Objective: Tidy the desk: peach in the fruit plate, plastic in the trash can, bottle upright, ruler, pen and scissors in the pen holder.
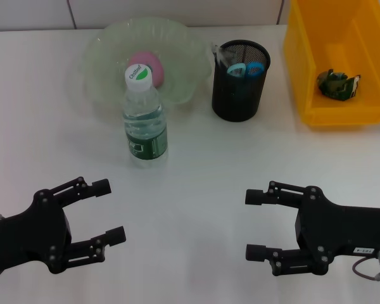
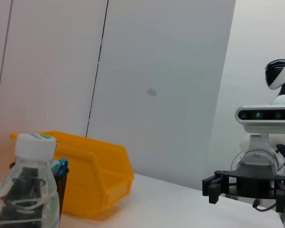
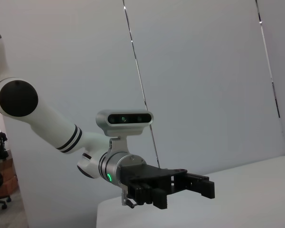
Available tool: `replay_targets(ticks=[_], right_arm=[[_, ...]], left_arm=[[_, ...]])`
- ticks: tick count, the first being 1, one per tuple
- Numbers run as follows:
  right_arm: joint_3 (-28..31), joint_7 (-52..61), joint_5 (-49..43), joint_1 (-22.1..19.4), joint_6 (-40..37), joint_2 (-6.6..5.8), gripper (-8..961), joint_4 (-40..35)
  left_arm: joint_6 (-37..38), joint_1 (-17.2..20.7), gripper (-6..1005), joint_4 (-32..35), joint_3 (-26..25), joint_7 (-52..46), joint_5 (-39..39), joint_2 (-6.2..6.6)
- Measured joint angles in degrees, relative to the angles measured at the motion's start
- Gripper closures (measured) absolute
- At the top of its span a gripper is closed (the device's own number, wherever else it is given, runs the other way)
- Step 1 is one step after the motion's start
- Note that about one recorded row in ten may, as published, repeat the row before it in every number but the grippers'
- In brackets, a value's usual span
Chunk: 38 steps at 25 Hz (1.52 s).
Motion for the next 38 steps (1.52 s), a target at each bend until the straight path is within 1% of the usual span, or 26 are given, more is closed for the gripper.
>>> replay_targets(ticks=[38], right_arm=[[-0.52,0.0,-0.03,0.22,0.0,0.0,135,0.44]], left_arm=[[0.6,-0.05,170,0.0,-0.48,0.09,-0.07,-0.26]])
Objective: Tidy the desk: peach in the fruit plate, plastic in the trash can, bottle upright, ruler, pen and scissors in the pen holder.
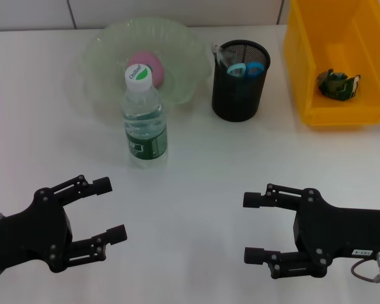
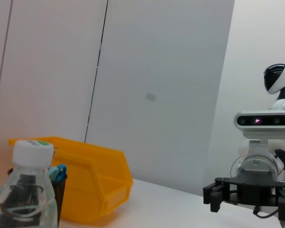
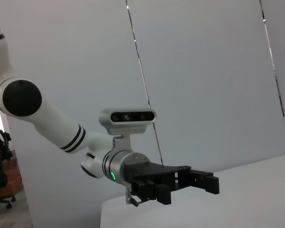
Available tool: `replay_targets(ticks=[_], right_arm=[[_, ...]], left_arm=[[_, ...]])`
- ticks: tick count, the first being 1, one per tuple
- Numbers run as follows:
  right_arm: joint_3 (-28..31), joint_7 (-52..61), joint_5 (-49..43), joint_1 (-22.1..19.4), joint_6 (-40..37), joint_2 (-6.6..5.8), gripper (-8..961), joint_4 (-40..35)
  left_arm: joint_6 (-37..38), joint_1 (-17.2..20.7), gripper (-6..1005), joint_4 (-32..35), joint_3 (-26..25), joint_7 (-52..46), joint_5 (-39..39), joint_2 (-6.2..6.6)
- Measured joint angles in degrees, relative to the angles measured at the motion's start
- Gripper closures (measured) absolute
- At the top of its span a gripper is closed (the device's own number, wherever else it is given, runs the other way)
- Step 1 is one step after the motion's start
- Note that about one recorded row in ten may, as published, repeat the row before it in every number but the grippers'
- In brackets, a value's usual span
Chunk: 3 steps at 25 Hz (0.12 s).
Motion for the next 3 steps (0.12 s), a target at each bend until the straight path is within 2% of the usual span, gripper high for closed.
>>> replay_targets(ticks=[3], right_arm=[[0.02,0.0,0.0,0.04,0.0,0.0,135,0.0]], left_arm=[[0.0,-0.1,170,0.0,0.0,0.0,0.0,0.0]])
